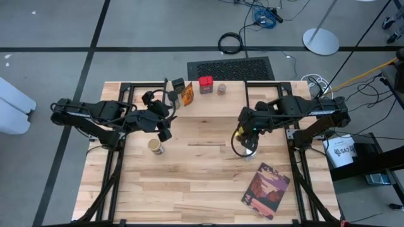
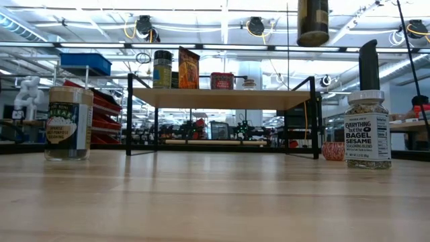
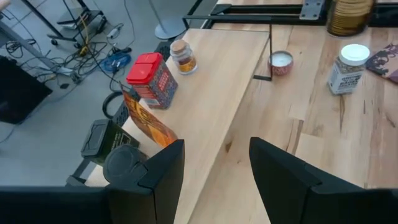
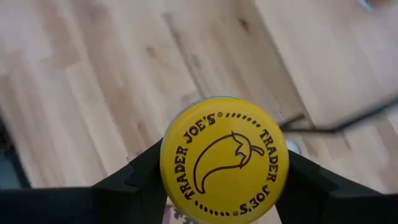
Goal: Shelf spices
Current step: Put the yellow spice bottle on the table
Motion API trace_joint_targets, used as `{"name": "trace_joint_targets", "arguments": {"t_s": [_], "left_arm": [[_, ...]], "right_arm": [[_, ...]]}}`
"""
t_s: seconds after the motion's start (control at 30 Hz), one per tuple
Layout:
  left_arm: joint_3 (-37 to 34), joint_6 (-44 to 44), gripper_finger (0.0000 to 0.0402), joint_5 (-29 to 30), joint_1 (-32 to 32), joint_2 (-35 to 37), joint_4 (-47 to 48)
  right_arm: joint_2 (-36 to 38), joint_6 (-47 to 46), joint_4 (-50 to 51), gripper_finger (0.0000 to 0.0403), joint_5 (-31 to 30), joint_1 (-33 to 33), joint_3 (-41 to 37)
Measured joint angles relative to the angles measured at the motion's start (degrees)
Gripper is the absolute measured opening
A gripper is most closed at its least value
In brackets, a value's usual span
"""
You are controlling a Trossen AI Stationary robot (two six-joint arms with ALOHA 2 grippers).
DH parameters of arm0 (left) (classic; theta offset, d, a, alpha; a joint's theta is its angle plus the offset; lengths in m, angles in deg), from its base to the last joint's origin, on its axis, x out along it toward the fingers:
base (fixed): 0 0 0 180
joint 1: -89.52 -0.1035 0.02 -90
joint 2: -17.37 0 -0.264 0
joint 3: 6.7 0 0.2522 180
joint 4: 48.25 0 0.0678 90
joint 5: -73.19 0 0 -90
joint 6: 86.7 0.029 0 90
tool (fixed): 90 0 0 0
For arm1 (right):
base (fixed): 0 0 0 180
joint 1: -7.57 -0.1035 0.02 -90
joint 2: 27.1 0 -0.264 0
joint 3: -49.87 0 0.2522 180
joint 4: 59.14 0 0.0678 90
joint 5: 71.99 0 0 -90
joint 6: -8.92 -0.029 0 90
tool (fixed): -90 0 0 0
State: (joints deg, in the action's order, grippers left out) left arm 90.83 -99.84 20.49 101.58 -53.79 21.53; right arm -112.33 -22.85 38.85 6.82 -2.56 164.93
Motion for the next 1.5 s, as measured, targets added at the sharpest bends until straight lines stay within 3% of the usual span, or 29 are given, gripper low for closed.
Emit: {"name": "trace_joint_targets", "arguments": {"t_s": [0.2, 0.47, 0.67, 1.0, 1.17, 1.5], "left_arm": [[0.0, 0.0, 0.0191, -4.1, 0.0, 0.0, -0.6], [-5.1, 1.3, 0.0191, -11.7, 0.5, 0.0, -9.3], [-9.2, 1.5, 0.0191, -14.0, 0.5, -0.1, -14.6], [-9.2, -4.5, 0.0191, -15.3, 1.5, -0.1, -19.1], [-9.2, -4.6, 0.0191, -15.2, 3.2, -1.1, -22.5], [-9.2, -4.6, 0.0191, -15.0, 5.7, -2.6, -25.6]], "right_arm": [[0.0, 17.8, -5.4, 0.0215, 3.1, -0.9, 0.0], [0.0, 43.0, -10.1, 0.0215, 5.5, -0.9, 0.0], [0.0, 55.3, -9.8, 0.0215, 5.6, -1.0, 0.0], [-3.9, 57.4, -8.0, 0.0215, 9.4, -5.0, 0.0], [-7.2, 51.2, -9.7, 0.0215, 13.0, -7.9, 0.0], [-15.7, 42.9, -10.9, 0.0215, 13.0, -11.9, -0.1]]}}
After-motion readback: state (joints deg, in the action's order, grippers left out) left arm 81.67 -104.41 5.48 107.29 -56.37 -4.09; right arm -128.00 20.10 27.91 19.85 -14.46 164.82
